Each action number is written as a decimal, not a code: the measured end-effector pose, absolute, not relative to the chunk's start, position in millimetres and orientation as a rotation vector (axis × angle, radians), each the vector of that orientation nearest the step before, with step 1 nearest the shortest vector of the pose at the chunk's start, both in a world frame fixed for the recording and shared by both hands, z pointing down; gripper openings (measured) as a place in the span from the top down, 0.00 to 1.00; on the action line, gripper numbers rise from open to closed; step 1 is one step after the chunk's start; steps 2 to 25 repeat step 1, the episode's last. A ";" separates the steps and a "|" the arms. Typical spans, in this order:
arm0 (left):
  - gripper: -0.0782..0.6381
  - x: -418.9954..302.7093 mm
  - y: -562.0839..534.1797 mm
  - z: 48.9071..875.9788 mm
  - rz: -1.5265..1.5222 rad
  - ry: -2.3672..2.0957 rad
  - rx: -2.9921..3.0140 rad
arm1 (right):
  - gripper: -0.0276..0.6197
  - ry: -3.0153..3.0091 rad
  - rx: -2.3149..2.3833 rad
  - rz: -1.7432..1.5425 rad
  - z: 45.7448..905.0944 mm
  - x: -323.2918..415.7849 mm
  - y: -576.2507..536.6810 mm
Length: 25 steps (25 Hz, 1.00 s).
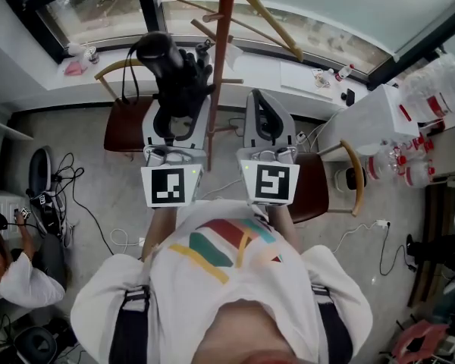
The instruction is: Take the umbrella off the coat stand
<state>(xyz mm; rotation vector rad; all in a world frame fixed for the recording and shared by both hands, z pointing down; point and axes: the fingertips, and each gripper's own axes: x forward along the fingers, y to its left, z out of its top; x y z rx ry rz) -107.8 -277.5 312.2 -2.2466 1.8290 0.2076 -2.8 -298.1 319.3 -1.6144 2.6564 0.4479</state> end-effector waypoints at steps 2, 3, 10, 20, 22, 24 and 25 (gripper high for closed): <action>0.58 -108.9 -277.8 313.5 0.207 1.834 -2.247 | 0.96 2.659 -1.615 0.445 320.5 -3.2 -298.0; 0.58 -108.9 -277.8 313.5 0.207 1.834 -2.247 | 0.96 2.659 -1.615 0.445 320.5 -3.2 -298.0; 0.58 -108.9 -277.8 313.5 0.207 1.834 -2.247 | 0.96 2.659 -1.615 0.445 320.5 -3.2 -298.0; 0.58 -108.9 -277.8 313.5 0.207 1.834 -2.247 | 0.96 2.659 -1.615 0.445 320.5 -3.2 -298.0; 0.58 -108.9 -277.8 313.5 0.207 1.834 -2.247 | 0.96 2.659 -1.615 0.445 320.5 -3.2 -298.0; 0.58 -108.9 -277.8 313.5 0.207 1.834 -2.247 | 0.96 2.659 -1.615 0.445 320.5 -3.2 -298.0; 0.58 -108.9 -277.8 313.5 0.207 1.834 -2.247 | 0.96 2.659 -1.615 0.445 320.5 -3.2 -298.0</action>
